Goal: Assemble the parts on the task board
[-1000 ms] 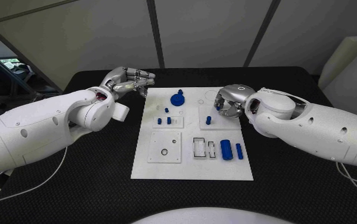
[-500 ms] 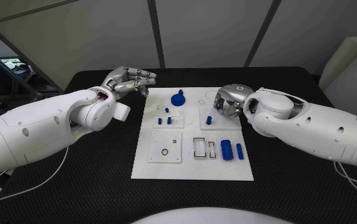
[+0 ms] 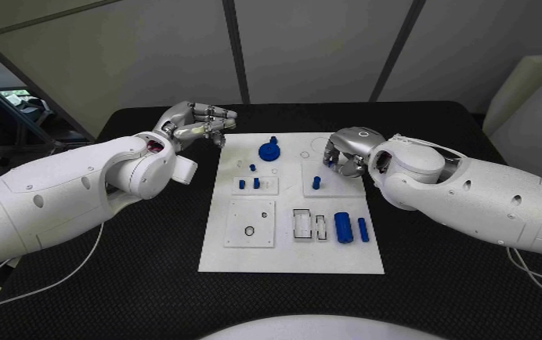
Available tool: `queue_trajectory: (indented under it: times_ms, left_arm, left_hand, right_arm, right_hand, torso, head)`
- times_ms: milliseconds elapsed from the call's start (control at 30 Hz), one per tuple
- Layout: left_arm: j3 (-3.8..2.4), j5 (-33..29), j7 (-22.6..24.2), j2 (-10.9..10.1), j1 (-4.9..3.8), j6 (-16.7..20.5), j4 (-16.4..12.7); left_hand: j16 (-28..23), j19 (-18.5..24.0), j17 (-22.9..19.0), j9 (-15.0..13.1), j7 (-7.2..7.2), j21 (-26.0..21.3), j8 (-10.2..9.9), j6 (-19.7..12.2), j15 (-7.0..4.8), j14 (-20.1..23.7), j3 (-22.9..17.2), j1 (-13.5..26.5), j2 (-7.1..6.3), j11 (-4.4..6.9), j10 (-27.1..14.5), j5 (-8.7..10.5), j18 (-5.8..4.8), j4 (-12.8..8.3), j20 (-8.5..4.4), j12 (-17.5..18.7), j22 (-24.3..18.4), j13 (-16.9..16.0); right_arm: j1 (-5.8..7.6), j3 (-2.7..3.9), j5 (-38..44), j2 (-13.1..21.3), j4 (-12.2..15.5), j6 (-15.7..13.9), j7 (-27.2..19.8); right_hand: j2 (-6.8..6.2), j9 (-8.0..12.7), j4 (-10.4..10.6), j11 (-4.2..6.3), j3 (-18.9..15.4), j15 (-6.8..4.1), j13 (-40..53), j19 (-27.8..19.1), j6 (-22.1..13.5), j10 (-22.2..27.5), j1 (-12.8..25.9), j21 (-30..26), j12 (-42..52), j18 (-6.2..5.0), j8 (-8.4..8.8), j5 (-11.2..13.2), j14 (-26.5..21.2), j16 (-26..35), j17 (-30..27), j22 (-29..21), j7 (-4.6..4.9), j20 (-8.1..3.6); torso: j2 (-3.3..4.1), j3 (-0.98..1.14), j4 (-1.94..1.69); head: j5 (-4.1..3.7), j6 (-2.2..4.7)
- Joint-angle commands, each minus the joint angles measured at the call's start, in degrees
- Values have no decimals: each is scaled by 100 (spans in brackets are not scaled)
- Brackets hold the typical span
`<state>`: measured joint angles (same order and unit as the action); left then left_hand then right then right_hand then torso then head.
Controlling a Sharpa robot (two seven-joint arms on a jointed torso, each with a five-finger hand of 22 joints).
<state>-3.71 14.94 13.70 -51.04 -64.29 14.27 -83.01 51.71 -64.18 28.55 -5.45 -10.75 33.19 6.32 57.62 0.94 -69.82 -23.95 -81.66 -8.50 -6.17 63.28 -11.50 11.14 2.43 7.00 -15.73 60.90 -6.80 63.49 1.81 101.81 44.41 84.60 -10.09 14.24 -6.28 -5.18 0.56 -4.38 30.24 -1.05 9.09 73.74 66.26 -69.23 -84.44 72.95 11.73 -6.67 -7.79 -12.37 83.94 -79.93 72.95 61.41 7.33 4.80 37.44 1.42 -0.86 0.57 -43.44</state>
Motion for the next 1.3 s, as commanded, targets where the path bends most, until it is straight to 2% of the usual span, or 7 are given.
queue_trajectory:
  times_ms: [33,167,400,667,900,1100,1300]
  left_arm:
    - [-6,-37,35,6,-7,-68,14]
    - [-6,-38,22,8,-7,-74,26]
    - [-6,-37,-2,25,-7,-99,44]
    - [-6,-37,-30,30,-1,-135,58]
    - [-5,-37,-43,67,4,-160,71]
    - [-5,-37,-45,101,5,-165,68]
    - [-5,-37,-66,175,3,-180,79]
  left_hand:
    - [-15,-30,-10,5,-4,-8,32,-43,43,-5,47,47,-5,-5,-37,0,-76,-2,-2,-41,-5,-7]
    - [-24,-24,-21,9,-6,-17,31,-55,45,10,61,48,-7,-6,-50,-2,-76,-6,2,-47,-9,-8]
    - [-42,-6,-43,17,-13,-36,28,-79,51,39,79,40,-2,-14,-81,-6,-75,-18,8,-58,-18,-10]
    - [-57,13,-65,25,-24,-55,25,-107,59,66,98,37,3,-25,-116,-7,-75,-25,14,-68,-26,-12]
    - [-66,23,-78,30,-31,-67,23,-125,65,82,109,36,9,-32,-139,-8,-76,-28,19,-74,-31,-12]
    - [-72,29,-86,32,-34,-73,23,-133,67,91,113,32,14,-35,-149,-9,-75,-32,21,-79,-34,-13]
    - [-76,33,-92,33,-36,-78,24,-136,69,96,117,33,18,-37,-155,-9,-75,-32,22,-83,-37,-14]
  right_arm:
    - [7,2,107,33,70,-370,-9]
    - [7,3,41,115,180,-581,-54]
    - [9,9,-71,294,462,-820,-102]
    - [10,38,-314,528,1183,-1031,-173]
    - [11,50,-607,453,1640,-1119,-264]
    - [11,45,-736,142,1649,-982,-340]
    - [-115,-32,-757,-269,1457,-748,-465]
  right_hand:
    - [-4,7,-27,115,58,-29,-22,29,27,-177,74,33,-34,74,36,-53,304,-19,-9,21,15,-13]
    - [-57,2,-12,117,42,-23,-31,29,49,-202,216,47,-60,77,39,-80,304,-24,-9,42,14,-4]
    - [-87,-2,-13,122,20,-26,-35,32,63,-215,285,54,-76,79,41,-72,305,-31,-3,55,7,-2]
    - [-95,-3,-21,126,17,-27,-36,44,64,-217,293,68,-81,83,42,-72,309,-44,19,79,3,-2]
    - [-92,-2,-28,126,21,-29,-38,61,62,-215,292,86,-87,89,45,-74,315,-62,49,109,3,-3]
    - [-87,0,-38,121,21,-28,-44,60,49,-202,302,87,-104,89,57,-56,317,-69,56,110,8,-3]
    - [-76,3,-47,117,26,-25,-49,69,36,-189,306,99,-120,93,67,-49,323,-87,84,129,13,-2]
  torso:
    - [2,6,5]
    - [2,-3,7]
    - [1,-1,2]
    - [1,1,4]
    - [-3,-8,-6]
    - [-2,-22,-10]
    - [-1,-27,-19]
  head:
    - [-7,4]
    - [0,10]
    - [-13,18]
    - [27,7]
    - [100,-8]
    - [217,-54]
    - [299,-59]
